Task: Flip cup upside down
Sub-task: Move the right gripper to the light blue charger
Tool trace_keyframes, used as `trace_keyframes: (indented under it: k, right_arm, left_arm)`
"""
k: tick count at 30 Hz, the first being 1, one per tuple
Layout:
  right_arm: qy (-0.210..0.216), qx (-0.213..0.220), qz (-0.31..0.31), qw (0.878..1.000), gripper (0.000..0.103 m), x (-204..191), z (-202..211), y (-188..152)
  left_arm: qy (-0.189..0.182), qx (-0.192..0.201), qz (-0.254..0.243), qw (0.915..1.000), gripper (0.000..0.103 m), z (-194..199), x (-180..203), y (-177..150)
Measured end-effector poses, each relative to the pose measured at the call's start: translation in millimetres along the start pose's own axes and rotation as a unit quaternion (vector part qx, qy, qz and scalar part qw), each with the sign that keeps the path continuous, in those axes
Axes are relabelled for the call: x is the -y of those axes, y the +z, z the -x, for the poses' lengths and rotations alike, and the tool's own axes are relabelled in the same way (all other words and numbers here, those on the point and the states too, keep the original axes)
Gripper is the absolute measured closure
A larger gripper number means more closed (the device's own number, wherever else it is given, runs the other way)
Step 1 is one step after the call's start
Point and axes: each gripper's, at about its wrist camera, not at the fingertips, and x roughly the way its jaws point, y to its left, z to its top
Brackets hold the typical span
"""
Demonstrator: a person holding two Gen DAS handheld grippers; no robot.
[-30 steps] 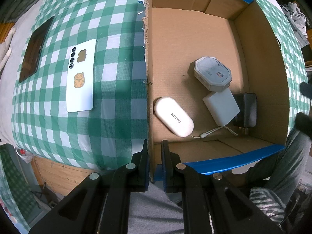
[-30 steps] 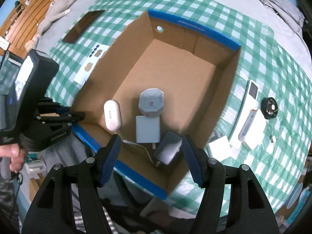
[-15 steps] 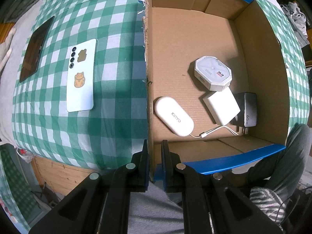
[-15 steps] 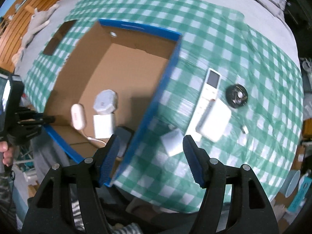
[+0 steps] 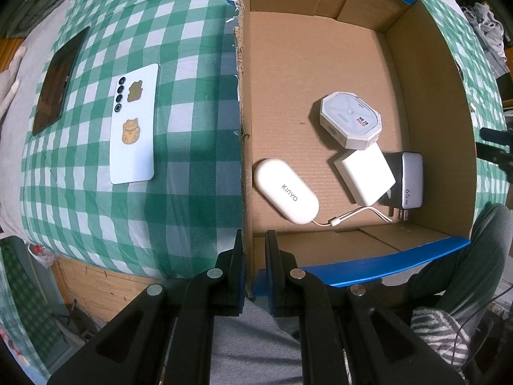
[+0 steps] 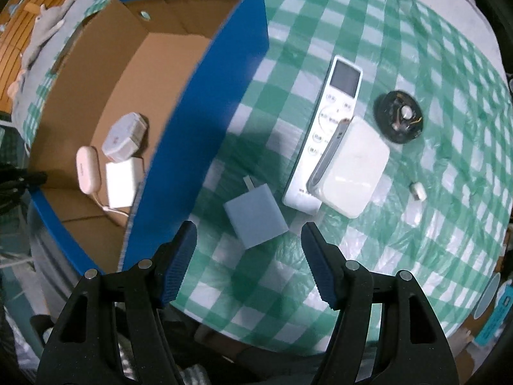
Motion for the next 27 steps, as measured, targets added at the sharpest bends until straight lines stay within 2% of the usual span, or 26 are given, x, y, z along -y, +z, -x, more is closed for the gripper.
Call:
trace_keyframes:
  k: [15,27]
  right_arm:
    - [0.013,-0.016,0.039,0.999,0.035,5,-51,-5]
    - [0.015,-0.037,0.055,0.998,0.034,-9,-81,8]
  left_arm:
    - [0.001,0.0,-0.001,1.0,0.094,0,-1,-1]
    - [-0.001,-0.001,0.0,1.0,0.094,-1,0,-1]
